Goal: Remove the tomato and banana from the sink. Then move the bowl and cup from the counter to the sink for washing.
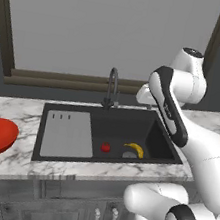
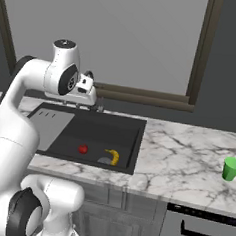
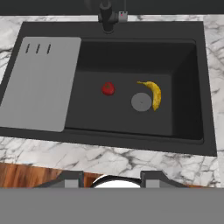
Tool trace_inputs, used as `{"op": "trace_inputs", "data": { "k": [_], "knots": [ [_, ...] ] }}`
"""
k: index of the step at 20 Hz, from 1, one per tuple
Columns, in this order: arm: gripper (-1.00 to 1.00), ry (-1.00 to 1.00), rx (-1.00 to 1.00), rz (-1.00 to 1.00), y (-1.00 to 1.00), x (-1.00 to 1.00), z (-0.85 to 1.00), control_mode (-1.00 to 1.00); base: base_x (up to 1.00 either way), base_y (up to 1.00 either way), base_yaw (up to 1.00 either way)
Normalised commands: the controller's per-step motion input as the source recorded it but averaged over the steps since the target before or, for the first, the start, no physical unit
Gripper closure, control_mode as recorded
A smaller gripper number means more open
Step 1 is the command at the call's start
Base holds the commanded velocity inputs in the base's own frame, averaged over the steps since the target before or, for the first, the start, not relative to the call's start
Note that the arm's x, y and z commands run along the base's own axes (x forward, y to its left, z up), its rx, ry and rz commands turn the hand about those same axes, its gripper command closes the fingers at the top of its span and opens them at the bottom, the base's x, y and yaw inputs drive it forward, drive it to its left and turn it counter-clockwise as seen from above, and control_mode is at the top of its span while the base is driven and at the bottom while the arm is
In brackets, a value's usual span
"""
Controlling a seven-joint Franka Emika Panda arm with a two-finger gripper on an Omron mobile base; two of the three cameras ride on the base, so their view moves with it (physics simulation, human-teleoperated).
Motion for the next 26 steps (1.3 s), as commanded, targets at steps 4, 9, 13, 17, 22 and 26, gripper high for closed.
{"op": "trace_inputs", "data": {
  "k": [4,9,13,17,22,26],
  "knots": [
    [-1.00,0.00,0.00,0.00,-0.03,0.00,-0.02,-1.00,0.00,0.00,0.00],
    [-1.00,0.00,0.01,0.00,-0.14,-0.01,-0.03,-1.00,0.00,0.00,0.00],
    [-1.00,0.00,0.01,0.00,-0.21,-0.04,-0.06,-1.00,0.00,0.00,0.00],
    [-1.00,0.00,0.00,0.00,-0.22,0.00,-0.13,-1.00,0.00,0.00,0.00],
    [-1.00,0.00,0.00,0.00,-0.18,0.01,-0.18,-1.00,0.00,0.00,0.00],
    [-1.00,0.00,0.00,0.00,-0.17,0.04,-0.18,-1.00,0.00,0.00,0.00]
  ]
}}
